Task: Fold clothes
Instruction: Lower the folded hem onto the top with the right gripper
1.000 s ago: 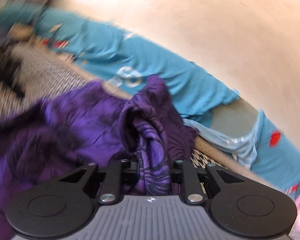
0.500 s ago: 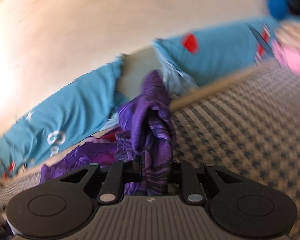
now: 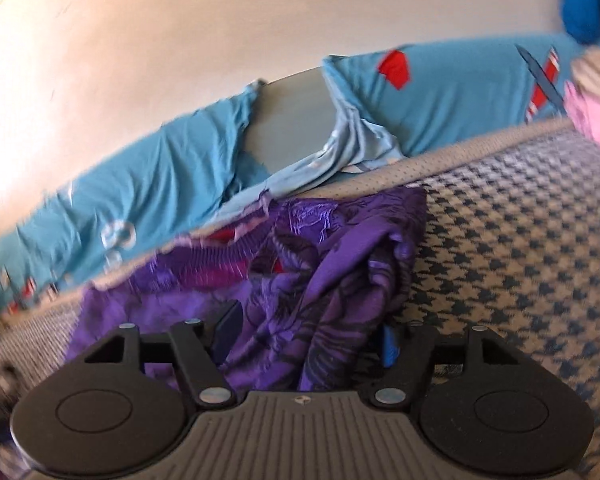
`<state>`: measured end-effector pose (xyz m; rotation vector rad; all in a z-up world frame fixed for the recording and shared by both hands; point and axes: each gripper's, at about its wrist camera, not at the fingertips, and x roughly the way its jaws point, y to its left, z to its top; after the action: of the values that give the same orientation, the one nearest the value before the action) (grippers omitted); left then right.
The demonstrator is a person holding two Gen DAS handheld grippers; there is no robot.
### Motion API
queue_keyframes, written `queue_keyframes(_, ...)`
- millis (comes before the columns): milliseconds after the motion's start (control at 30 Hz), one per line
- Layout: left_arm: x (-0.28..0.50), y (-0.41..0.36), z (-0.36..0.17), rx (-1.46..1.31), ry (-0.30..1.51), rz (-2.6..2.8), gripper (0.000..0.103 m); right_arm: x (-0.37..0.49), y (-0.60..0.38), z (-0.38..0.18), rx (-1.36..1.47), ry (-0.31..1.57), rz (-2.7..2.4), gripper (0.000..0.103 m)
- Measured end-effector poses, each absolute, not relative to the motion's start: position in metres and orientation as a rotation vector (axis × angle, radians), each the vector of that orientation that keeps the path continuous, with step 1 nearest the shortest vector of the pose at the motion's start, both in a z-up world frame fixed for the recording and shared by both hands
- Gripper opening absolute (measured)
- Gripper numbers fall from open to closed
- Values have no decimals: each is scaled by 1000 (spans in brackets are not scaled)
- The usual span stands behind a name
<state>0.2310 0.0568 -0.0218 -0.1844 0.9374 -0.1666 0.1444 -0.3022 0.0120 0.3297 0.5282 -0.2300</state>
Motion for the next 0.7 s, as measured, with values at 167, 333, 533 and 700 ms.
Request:
queue_keyframes(167, 231, 57, -22, -180, 938, -168, 103, 155, -281, 2, 132, 556, -268, 69)
queue_keyframes(333, 232, 56, -22, -175, 939, -170, 103, 167, -274, -9, 46, 559, -325, 69)
queue_keyframes(533, 233, 55, -22, -175, 941, -171, 103, 167, -281, -9, 106, 510, -414, 67)
queue_keyframes(700, 233, 55, -22, -174, 942, -173, 103, 159, -305, -4, 336, 499, -471, 51)
